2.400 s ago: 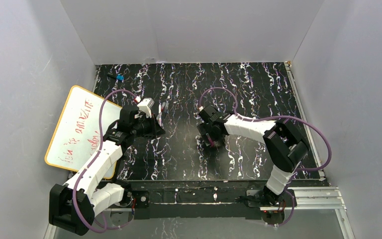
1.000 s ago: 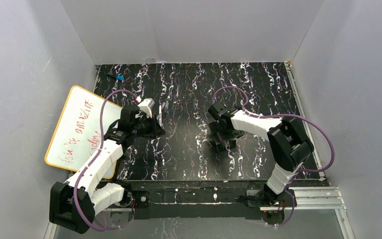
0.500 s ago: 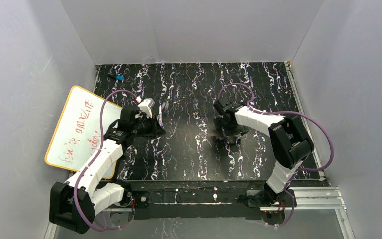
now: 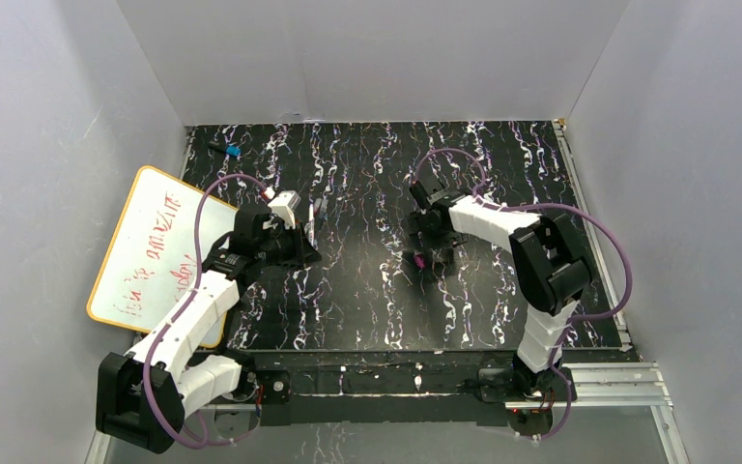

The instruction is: Insert the pens into the pen caps

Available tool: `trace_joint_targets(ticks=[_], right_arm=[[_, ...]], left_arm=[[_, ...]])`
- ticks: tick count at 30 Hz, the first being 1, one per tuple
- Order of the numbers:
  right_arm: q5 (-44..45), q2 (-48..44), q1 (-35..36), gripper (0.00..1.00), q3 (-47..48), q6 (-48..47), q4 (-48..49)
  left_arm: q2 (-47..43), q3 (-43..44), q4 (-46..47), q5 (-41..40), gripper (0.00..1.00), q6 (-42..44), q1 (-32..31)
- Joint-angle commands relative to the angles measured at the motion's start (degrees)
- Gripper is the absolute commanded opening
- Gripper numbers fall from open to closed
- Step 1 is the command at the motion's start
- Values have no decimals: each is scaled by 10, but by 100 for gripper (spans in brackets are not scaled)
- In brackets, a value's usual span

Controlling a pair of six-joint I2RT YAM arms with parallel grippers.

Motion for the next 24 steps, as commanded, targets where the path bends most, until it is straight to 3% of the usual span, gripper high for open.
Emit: trace_joint_targets(ticks=[1,5,10,15,24], right_arm=[[41,3,-1,92,8,15,23],[47,-45,-1,92,-16,30,43],[-61,-103,3,88,-52,2,88],[-94,-105,15,85,-50,-31,79],[-77,-66,23,62,-40,-44,67]], left_arm=[[0,6,-3,9,0,7,3],[-1,6,-3,10,0,7,3],[-1,6,-1,13,0,7,3],[-3,5,-1,14,0,6,3],[-2,5,-1,14,0,6,3]])
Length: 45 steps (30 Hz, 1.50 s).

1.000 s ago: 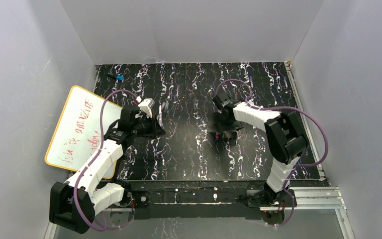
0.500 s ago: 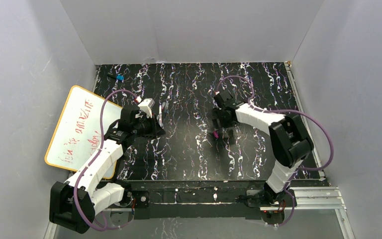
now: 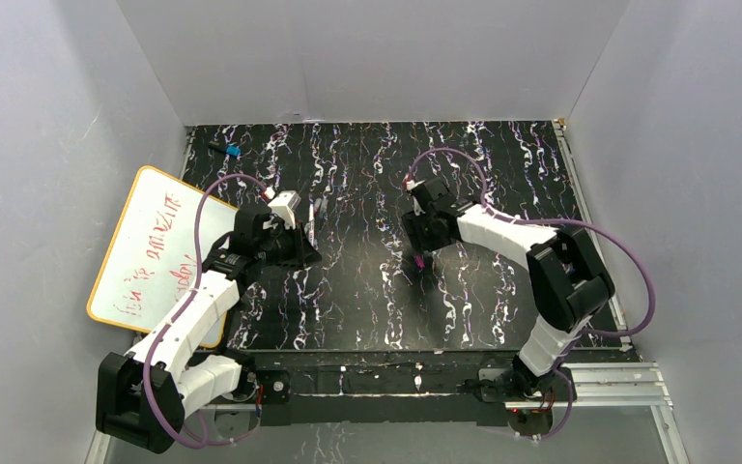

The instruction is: Insert the pens into the pen caps

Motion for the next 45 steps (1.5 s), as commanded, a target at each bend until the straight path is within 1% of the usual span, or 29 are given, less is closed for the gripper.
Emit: trace_joint_targets(ticks=[1,2,6,9,25,27,29,30,32,33,34,39,43,45], right_arm=[[9,18,8,58,11,-17,0],[11,21,11,56,12,-18,0],[13,32,16,55,13,-21,4],[9,39,19,48,13,-22,9],[-1,71,24,46,21,-26,34],[-2,74,25,42,22,-26,34],[-4,76,26,40,22,-26,34],[-5,77,26,37,22,-26,34],[-5,78,27,28,22,-26,32],[-6,79,28,17,21,-26,31],[-7,80,29,1,21,-26,29],[-8,76,31,1,16,-28,16],[-23,29,30,1,12,-13,48],[-26,-13,31,1,7,-4,87]], left_arm=[[-2,5,0,13,0,6,3],[-2,5,0,14,0,6,3],[1,5,0,14,0,6,3],[2,6,0,13,0,6,3],[4,6,-2,10,0,8,3],[4,6,-2,10,0,8,3],[4,6,-2,10,0,8,3],[4,7,-2,10,0,8,3],[4,6,-3,10,0,8,3],[4,6,-3,11,0,8,3],[4,6,-3,10,0,9,3],[5,6,-2,13,0,11,3],[8,1,7,31,0,13,3],[12,-2,16,54,0,13,3]])
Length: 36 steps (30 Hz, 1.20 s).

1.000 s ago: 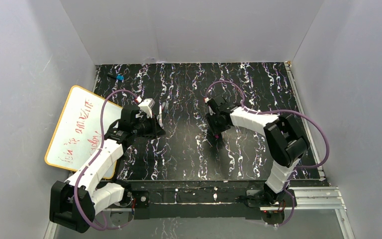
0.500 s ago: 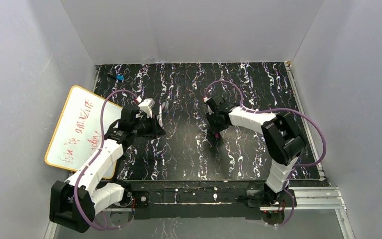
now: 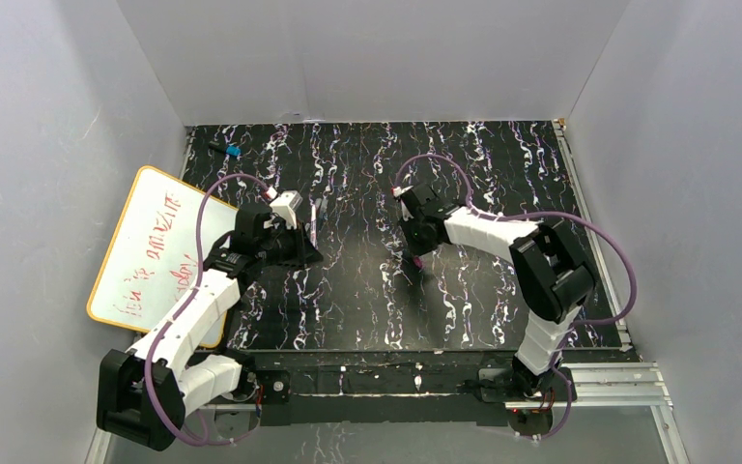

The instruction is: Insert the pens into the pen caps

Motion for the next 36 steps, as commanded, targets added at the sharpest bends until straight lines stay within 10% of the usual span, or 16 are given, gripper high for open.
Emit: trace_joint_targets(ticks=[1,11,18,36], right_arm=[[-20,-98,5,1,-11,24,79],[-131,-307,6,1,-198,141,566],[-198,-250,34,1,-233,247,853],[-211,-199,90,1,-109,189,891]], left_arm=[[5,-4,20,52,0,7,3],[-17,-35,134,204,0,-46,-7],[-86,-117,424,326,0,-217,-30],[-101,-124,448,342,0,-222,-56]])
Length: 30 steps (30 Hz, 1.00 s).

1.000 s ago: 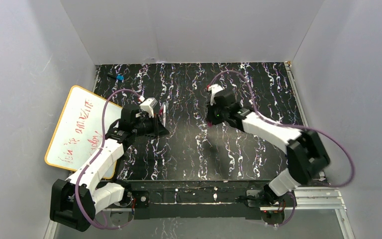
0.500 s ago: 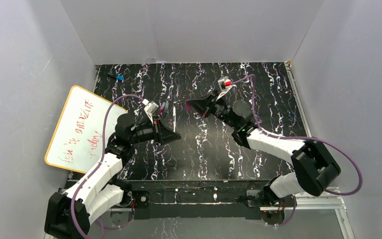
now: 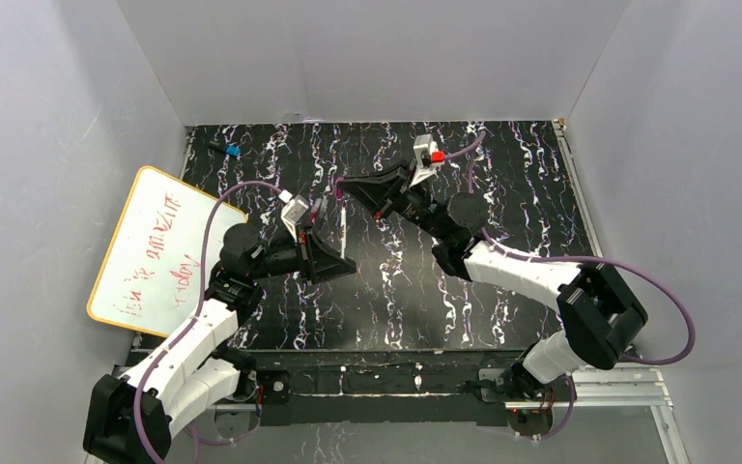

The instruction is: Insert the pens into the pen caps

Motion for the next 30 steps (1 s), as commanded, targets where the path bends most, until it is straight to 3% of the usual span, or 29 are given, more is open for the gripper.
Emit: trace_joint_targets(ticks=[1,30], right_arm=[[-7,-15,-1,1,47,-30,4],[-24,-59,-1,1,40,-46,-109]], left_arm=[[-10,-2,17,17,0,0,-2],[-16,-4,20,15,0,7,-3]])
